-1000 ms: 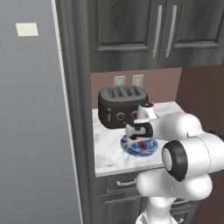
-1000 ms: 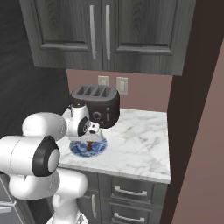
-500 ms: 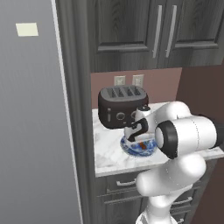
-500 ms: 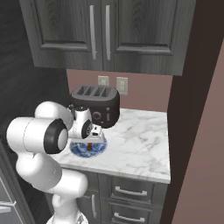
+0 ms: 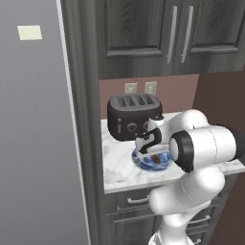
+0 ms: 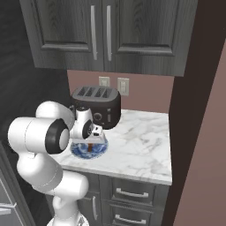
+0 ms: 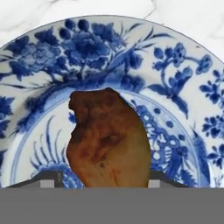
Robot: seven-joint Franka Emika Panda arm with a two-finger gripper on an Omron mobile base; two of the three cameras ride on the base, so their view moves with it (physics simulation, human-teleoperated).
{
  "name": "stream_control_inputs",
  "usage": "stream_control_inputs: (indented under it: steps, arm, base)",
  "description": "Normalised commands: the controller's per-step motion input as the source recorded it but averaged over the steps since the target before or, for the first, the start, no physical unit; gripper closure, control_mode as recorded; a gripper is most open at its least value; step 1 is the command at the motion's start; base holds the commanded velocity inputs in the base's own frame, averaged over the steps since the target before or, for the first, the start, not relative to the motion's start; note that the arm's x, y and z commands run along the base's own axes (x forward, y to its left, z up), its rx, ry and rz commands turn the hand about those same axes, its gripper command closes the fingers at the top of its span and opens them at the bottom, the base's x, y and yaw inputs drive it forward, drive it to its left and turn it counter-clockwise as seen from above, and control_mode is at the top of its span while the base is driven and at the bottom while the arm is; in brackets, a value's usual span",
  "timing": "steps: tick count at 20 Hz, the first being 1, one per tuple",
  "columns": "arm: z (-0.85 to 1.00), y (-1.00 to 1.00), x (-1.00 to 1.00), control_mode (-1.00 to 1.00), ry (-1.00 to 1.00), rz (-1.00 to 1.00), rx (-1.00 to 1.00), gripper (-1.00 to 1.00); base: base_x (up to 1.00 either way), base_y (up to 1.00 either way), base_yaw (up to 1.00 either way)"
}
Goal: Place the chicken drumstick on the rack of the oven.
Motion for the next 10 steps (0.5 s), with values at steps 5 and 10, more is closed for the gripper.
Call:
stream_control_inputs:
  steps: [5, 10]
  arm:
    - [-0.01, 0.00, 0.00, -1.00, 0.00, 0.00, 0.00, 1.00]
    - [0.12, -0.01, -0.04, -1.00, -0.01, 0.00, 0.04, 1.00]
  base:
    - [0.00, 0.00, 0.00]
    - [0.00, 0.00, 0.00]
